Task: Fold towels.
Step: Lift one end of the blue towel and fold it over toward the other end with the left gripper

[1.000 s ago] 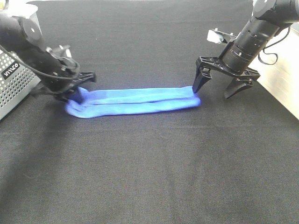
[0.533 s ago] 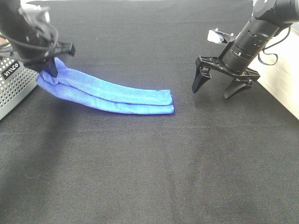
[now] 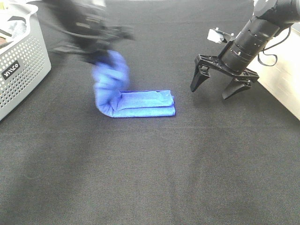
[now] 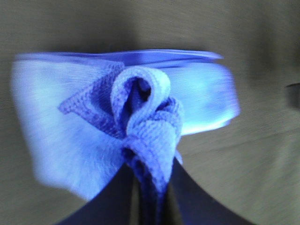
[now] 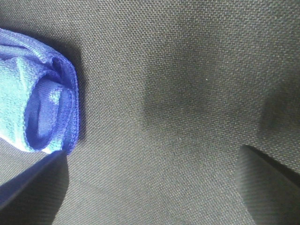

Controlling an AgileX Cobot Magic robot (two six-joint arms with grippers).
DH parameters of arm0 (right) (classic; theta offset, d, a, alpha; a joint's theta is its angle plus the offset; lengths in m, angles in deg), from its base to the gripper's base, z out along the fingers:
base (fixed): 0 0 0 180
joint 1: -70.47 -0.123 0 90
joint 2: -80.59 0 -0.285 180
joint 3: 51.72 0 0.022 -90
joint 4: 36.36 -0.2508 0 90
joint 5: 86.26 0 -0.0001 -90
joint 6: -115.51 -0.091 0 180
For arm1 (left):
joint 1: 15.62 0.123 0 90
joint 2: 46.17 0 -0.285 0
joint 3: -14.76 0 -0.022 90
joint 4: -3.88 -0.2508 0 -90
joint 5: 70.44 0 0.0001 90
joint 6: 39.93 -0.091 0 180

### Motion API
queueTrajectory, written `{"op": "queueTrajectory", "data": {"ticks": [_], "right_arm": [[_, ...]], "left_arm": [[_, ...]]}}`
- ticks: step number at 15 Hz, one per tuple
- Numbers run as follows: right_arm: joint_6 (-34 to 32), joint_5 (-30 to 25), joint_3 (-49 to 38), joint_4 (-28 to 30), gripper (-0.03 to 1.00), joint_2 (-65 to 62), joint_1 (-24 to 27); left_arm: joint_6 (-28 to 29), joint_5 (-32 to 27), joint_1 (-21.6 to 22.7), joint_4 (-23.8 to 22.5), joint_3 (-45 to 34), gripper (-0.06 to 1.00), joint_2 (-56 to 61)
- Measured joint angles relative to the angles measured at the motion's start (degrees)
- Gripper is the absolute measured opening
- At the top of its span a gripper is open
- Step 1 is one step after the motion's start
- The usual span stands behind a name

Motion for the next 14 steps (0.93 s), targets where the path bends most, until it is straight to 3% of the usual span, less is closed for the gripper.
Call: {"op": "queueTrajectory", "data": {"ticks": [3,5,6,9,10,12,14], "right_arm": [[0.0,0.0,0.0,0.0,0.90,0.0,0.0],[0.0,0.0,0.0,0.0,0.90,0.0,0.0],[0.0,-0.2,0.0,0.0,0.90,0.0,0.0],[0.0,-1.4,0.0,-0.3,0.90,0.0,0.0],[0.0,-1.7,0.0,-0.5,0.90,0.0,0.0],[0.0,-1.9,0.0,-0.5,0.90,-0.6,0.0],[0.1,-1.9,0.0,-2.3,0.90,-2.3,0.0]], "left_arm": [[1.3,0.0,-3.6,5.0,9.7,0.08,-9.1],[2.3,0.0,-4.2,5.6,12.1,0.11,-10.9],[3.8,-0.1,-4.9,6.0,14.2,0.18,-12.7],[6.4,0.3,-5.6,6.9,15.9,0.61,-14.2],[6.4,0.3,-5.6,7.1,16.6,0.70,-14.3],[3.3,-1.8,-5.2,5.6,19.5,0.75,-14.0],[1.6,-4.4,-3.2,1.1,20.7,0.76,-11.8]]}}
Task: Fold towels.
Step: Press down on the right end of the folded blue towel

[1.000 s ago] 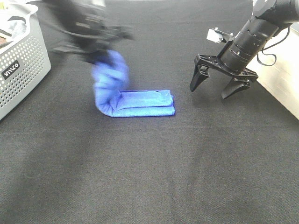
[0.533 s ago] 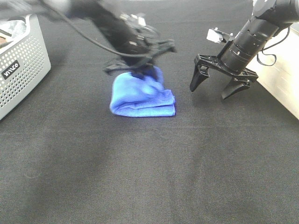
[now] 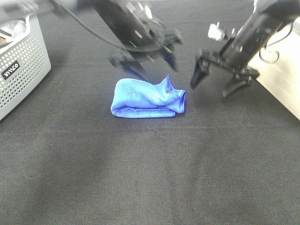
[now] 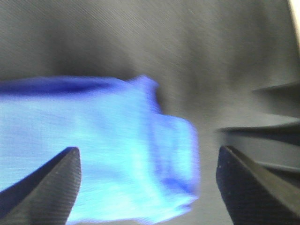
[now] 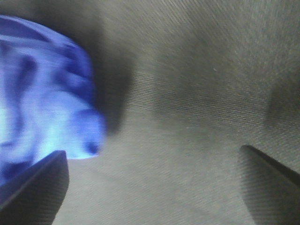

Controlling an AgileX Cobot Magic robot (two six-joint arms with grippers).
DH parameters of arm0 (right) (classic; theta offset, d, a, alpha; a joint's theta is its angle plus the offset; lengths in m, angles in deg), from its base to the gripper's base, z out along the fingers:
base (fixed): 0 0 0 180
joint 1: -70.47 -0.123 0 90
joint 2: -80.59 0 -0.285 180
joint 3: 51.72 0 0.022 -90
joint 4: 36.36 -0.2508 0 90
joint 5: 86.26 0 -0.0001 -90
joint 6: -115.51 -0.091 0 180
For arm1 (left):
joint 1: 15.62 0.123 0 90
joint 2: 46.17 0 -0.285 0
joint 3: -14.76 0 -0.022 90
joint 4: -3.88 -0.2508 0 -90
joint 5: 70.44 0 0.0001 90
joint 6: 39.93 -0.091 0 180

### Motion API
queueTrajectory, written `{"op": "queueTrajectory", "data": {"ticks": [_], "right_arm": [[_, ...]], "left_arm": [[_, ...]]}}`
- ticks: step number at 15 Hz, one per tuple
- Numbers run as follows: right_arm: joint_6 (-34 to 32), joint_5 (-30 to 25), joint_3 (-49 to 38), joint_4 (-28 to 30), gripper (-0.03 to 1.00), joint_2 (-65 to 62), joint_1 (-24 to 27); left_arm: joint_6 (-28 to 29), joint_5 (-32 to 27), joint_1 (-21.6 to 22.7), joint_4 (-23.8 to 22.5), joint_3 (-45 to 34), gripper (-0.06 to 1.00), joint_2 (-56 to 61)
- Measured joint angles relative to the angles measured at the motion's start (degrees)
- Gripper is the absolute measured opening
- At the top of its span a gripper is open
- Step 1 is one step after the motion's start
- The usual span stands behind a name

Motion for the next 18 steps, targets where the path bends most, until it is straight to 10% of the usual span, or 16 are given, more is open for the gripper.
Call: {"op": "queueTrajectory", "data": {"ticks": [6,11,18], "right_arm": [[15.4,-1.7,0.0,-28.7,0.90,-1.7,-5.6],[19.3,2.4,0.1,-35.1,0.90,3.4,-12.5],[20.9,1.1,0.2,-38.6,0.90,9.9,-7.0]], "left_arm": [[-0.5,-10.3,10.3,-11.4,0.4,0.76,3.4],[-0.7,-12.3,11.2,-17.4,0.4,0.76,3.4],[-0.7,-12.0,11.2,-17.1,0.4,0.76,3.4]]}}
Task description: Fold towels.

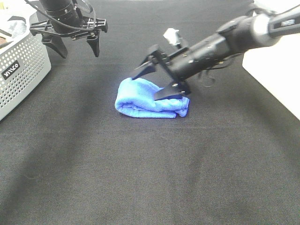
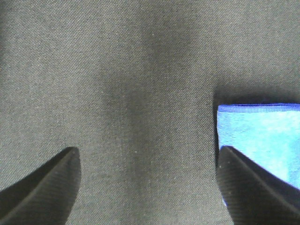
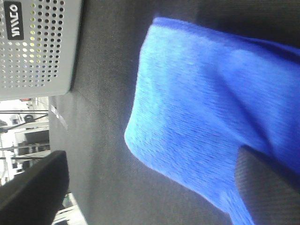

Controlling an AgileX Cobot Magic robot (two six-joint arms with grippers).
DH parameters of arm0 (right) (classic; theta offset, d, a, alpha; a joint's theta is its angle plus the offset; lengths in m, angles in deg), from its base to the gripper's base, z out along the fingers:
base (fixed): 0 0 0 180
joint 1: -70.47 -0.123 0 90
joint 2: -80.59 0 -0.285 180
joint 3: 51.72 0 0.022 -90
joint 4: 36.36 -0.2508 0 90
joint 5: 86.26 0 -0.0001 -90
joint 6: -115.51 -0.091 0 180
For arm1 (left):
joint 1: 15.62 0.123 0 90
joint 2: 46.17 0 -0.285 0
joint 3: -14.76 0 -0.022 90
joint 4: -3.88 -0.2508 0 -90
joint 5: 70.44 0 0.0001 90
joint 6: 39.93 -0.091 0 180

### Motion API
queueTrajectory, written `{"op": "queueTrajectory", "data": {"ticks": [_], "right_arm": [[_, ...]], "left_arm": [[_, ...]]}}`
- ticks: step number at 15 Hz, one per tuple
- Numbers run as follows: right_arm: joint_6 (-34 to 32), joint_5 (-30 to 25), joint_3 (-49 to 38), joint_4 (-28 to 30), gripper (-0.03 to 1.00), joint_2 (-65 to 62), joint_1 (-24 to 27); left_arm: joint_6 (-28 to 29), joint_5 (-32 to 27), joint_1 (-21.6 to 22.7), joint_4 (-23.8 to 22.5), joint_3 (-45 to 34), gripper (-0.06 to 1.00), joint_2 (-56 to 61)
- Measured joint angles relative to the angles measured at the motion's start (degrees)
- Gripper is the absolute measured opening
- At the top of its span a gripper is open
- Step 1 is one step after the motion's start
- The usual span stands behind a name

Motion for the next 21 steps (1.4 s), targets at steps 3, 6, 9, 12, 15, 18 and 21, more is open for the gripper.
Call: {"op": "queueTrajectory", "data": {"ticks": [3,6,9,12,15,18,21], "right_arm": [[0.3,-3.8,0.0,-0.5,0.90,-0.3,2.0],[-0.3,-0.2,0.0,1.4,0.90,-0.3,2.4],[-3.6,4.1,0.0,6.4,0.90,-0.3,2.4],[-7.7,6.5,0.0,12.3,0.90,-0.5,2.4],[-9.0,8.5,0.0,17.1,0.90,-2.9,2.4],[-11.5,11.2,0.0,24.9,0.90,-6.9,2.4],[-16.8,9.3,0.0,33.9,0.90,-7.5,2.4]], "left_arm": [[0.0,0.5,0.0,0.0,0.0,0.76,0.0],[0.0,0.5,0.0,0.8,0.0,0.76,-0.2],[0.0,0.5,0.0,1.4,0.0,0.76,-0.2],[0.0,0.5,0.0,1.4,0.0,0.76,-0.2],[-0.1,0.5,0.0,1.4,0.0,0.76,-0.2],[-0.1,0.5,0.0,1.4,0.0,0.76,-0.2],[-0.3,-0.2,0.0,1.4,0.0,0.76,-0.2]]}}
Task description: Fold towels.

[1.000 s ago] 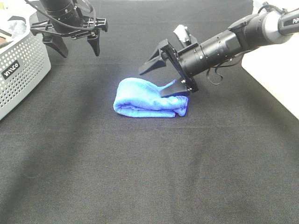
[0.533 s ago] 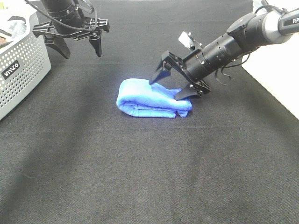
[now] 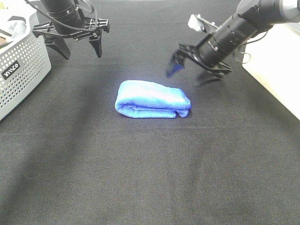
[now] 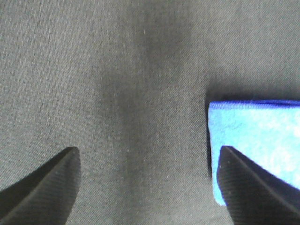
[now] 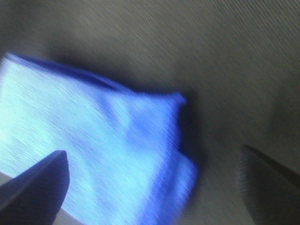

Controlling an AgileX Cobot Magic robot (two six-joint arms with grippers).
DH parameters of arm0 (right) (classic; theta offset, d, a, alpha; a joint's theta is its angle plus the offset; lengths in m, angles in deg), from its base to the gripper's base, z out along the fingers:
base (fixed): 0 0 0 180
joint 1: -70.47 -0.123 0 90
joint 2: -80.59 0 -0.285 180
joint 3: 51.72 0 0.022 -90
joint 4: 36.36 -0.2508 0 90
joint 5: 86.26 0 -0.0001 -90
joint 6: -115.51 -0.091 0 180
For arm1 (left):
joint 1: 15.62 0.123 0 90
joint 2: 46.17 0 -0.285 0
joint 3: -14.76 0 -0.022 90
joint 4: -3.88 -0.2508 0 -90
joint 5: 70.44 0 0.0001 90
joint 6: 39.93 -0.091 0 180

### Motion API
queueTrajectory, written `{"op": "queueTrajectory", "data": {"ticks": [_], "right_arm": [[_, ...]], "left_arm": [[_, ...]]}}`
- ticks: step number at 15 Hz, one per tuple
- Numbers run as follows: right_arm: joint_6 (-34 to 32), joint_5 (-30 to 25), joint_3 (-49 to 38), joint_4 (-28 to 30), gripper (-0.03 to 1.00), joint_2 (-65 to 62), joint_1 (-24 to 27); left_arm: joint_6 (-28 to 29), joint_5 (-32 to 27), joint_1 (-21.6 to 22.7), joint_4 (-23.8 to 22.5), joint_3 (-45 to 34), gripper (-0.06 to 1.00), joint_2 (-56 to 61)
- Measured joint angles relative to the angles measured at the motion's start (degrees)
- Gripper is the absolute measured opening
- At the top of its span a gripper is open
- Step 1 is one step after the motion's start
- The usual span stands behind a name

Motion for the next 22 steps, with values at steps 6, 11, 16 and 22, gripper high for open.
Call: {"op": "queueTrajectory", "data": {"ticks": [6,11,16,22], "right_arm": [[-1.3,-7.5,0.0,5.6,0.90,-8.1,0.0],[-2.8,-15.6,-2.2,10.5,0.90,-19.1,0.0],[-3.7,-16.1,-17.8,12.7,0.90,-36.0,0.0],[-4.0,-14.0,-44.7,14.4,0.90,-63.3,0.0]], "left_arm": [[-4.5,-0.2,0.0,0.0,-0.3,0.76,6.6],[-7.8,-0.2,0.0,-0.5,-9.7,0.76,19.5],[-9.2,-0.2,0.0,-1.5,-33.2,0.76,40.7],[-9.3,-0.4,0.0,-1.5,-64.6,0.76,75.6]]}}
